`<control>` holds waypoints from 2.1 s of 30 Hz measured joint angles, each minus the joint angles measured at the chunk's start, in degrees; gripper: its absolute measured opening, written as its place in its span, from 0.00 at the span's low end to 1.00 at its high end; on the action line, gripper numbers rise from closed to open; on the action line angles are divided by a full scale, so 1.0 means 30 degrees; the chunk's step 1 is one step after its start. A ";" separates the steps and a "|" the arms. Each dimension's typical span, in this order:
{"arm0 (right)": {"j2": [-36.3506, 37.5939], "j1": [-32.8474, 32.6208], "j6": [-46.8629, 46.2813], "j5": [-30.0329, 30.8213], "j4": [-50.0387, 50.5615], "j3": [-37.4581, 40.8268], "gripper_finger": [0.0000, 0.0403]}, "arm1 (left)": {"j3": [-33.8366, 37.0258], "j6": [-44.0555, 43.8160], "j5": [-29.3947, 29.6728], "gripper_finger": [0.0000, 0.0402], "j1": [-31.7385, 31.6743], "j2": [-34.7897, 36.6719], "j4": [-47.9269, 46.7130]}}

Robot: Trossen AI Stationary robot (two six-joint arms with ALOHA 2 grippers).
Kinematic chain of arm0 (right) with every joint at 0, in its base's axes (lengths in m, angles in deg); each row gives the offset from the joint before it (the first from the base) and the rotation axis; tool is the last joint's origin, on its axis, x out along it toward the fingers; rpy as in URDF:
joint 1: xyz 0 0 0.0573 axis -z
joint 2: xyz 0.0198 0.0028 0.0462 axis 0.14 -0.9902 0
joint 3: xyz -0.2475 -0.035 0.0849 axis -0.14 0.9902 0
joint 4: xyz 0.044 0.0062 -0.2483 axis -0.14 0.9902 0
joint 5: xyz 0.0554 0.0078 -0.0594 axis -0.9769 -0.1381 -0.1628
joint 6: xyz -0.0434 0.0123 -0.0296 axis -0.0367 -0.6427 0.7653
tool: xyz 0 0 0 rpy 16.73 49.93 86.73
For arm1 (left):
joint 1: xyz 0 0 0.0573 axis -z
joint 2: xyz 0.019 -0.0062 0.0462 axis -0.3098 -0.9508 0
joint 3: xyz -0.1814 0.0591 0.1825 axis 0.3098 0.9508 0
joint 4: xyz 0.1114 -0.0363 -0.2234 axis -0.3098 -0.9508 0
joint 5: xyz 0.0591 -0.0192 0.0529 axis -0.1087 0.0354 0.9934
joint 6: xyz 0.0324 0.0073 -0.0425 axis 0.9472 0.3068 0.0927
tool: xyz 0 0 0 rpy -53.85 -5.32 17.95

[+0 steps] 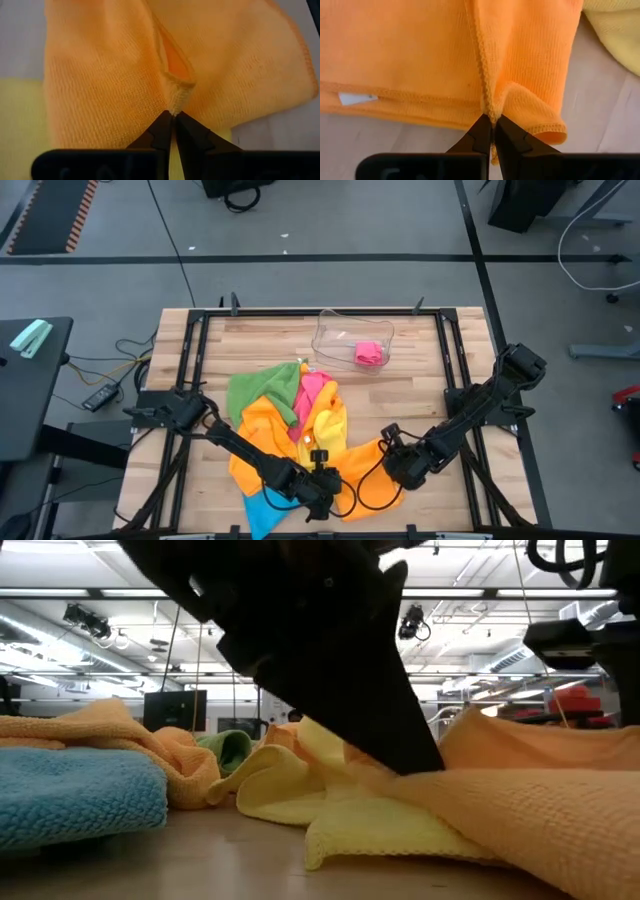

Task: Fold microfiber towels
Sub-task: Fold the right orange microfiber cloth

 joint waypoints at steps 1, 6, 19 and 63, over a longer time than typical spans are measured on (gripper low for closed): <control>0.0000 -0.0028 -0.0008 -0.0140 -0.0321 0.0048 0.07 | 0.0000 -0.0059 -0.0110 0.09 0.0000 -0.0053 0.0064; 0.0000 -0.0037 -0.0173 -0.1449 -0.1190 0.0508 0.07 | 0.0000 -0.0052 -0.0161 0.09 0.0000 -0.0082 0.0015; 0.0000 -0.0117 -0.2533 -0.2665 -0.2206 0.0322 0.36 | -0.0595 0.0178 -0.0194 0.07 0.0000 -0.0082 -0.1567; 0.0423 -0.0154 -0.4379 -0.1650 -0.2400 -0.0275 0.42 | -0.1807 0.0627 -0.2098 0.33 0.0758 -0.0061 -0.4037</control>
